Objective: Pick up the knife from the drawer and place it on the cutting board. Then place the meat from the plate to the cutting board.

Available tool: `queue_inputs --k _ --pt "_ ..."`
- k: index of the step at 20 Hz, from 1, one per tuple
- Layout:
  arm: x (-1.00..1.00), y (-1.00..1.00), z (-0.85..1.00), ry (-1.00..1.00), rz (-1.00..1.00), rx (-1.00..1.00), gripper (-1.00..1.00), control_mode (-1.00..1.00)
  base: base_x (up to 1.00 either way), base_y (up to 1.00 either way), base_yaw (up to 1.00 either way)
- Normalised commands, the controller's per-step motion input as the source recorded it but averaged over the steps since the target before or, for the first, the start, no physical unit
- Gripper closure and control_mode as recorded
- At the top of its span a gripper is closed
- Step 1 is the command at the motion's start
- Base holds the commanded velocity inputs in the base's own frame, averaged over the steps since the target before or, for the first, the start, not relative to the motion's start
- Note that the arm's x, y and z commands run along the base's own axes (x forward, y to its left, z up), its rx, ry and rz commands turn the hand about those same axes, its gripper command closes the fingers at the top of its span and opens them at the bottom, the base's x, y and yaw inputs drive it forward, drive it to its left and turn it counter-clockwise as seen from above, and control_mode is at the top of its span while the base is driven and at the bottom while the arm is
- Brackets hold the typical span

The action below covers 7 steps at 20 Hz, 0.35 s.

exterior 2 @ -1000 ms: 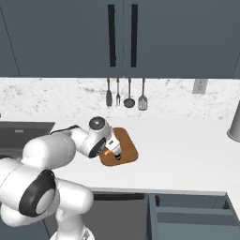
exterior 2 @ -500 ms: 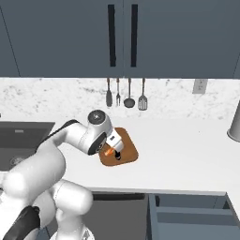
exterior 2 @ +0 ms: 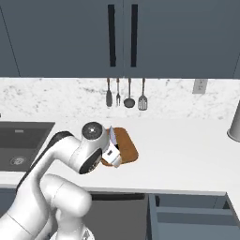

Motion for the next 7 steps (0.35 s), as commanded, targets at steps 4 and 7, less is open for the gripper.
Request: queue_inputs --k 4,7 --pt "-0.3 0.0 0.4 -0.08 0.07 -0.01 -1.0 -1.0 0.0 0.0 0.0" --pt "-0.06 -0.03 0.57 -0.07 0.05 0.0 -1.0 -1.0 0.0 0.0 0.0"
